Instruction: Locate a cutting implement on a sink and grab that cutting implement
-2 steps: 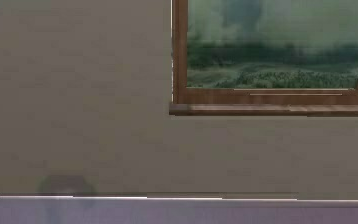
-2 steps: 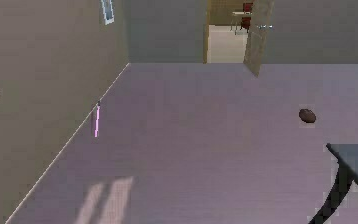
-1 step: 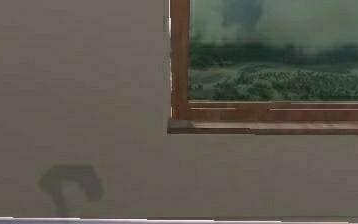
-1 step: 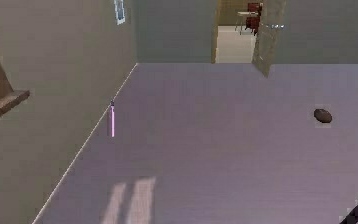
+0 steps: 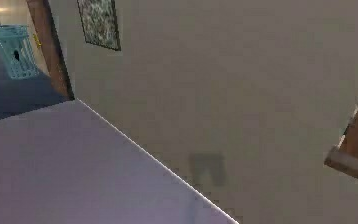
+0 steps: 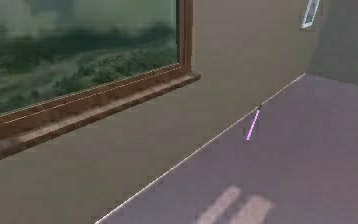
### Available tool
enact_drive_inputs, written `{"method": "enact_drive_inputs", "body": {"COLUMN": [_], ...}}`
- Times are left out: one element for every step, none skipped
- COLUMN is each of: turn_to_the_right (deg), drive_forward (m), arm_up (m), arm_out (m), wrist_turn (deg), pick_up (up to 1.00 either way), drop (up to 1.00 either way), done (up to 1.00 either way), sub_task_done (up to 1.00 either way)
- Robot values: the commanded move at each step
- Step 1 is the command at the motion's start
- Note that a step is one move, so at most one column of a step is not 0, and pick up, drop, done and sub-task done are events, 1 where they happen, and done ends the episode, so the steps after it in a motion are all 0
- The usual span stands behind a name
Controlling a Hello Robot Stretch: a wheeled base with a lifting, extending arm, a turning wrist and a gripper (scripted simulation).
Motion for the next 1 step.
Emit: {"method": "enact_drive_inputs", "body": {"turn_to_the_right": [-45.0], "drive_forward": [0.00], "arm_up": [0.00], "arm_out": [0.00], "wrist_turn": [0.0], "pick_up": [0.00], "drop": [0.00], "done": [0.00], "sub_task_done": [0.00]}}
